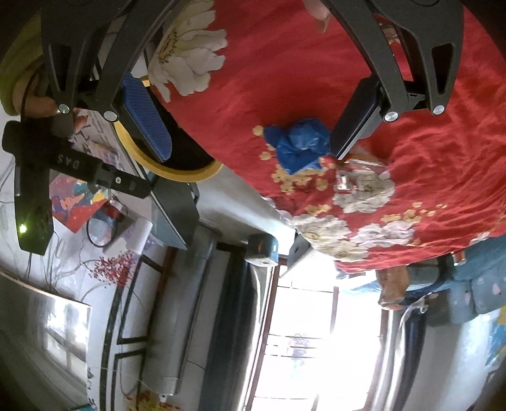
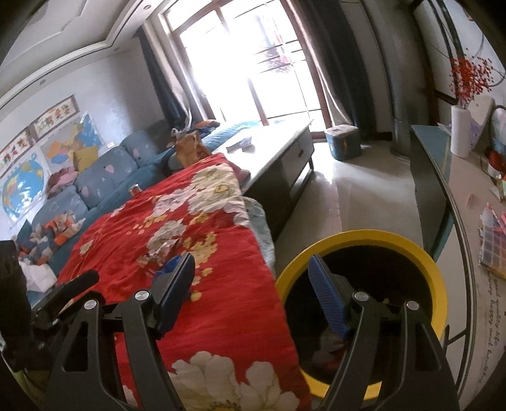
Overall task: Collect trash
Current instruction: 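Move both tools back to the remaining trash on the bedspread, then reach the left tool toward the candy bar wrapper while the right tool approaches the blue bag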
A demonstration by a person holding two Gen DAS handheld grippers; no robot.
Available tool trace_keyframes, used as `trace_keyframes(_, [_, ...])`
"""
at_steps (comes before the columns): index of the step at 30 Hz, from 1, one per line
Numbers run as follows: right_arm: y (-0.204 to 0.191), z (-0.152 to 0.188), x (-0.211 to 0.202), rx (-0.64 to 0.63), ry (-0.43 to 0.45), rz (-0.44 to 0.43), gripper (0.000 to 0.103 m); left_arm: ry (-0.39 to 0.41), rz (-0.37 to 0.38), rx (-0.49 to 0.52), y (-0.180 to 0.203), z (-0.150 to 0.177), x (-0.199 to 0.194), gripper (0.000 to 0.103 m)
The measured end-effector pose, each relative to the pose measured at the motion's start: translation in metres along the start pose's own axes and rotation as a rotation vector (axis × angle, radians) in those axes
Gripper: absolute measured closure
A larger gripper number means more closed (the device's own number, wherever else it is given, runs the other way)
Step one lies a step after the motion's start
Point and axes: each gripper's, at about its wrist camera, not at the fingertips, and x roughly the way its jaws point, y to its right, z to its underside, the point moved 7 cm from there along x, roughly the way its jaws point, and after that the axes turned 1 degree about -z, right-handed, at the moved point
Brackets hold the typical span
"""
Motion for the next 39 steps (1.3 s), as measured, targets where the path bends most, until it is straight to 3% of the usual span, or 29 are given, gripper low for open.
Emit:
trace_keyframes(25, [-0.078, 0.017, 0.022, -0.13, -0.063, -0.096, 0.032, 0.05, -0.14, -0.119, -0.088, 0.003, -0.044, 0.011])
trace_keyframes(39, [-0.124, 0.021, 0.046, -0.197, -0.111, -0.162, 0.032, 0.007, -0.198, -0.101, -0.128, 0.02, -0.058, 0.011])
